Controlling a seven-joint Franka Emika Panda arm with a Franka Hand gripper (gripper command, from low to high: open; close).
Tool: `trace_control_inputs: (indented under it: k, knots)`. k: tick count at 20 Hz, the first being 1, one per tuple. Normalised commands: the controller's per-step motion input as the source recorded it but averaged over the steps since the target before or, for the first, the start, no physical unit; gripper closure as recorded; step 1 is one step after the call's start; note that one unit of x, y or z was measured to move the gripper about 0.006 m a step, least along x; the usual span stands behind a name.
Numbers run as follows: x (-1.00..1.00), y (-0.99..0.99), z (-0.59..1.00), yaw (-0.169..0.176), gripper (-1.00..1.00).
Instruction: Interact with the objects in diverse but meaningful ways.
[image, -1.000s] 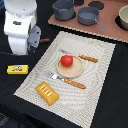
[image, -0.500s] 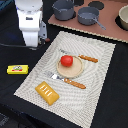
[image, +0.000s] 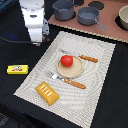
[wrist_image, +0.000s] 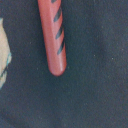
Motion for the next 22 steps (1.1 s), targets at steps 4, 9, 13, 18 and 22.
trace_control_inputs:
  k: [4, 9, 13, 18, 22]
  knots:
    - [-0.16, 0.27, -0.37, 0.086, -1.0]
    - [-0.18, 0.3, -0.29, 0.094, -1.0]
    - [-0.22, 0.28, -0.33, 0.097, 1.0]
    - [-0.21, 0.27, -0.34, 0.096, 1.0]
    - [-0.12, 0.3, -0.32, 0.099, 1.0]
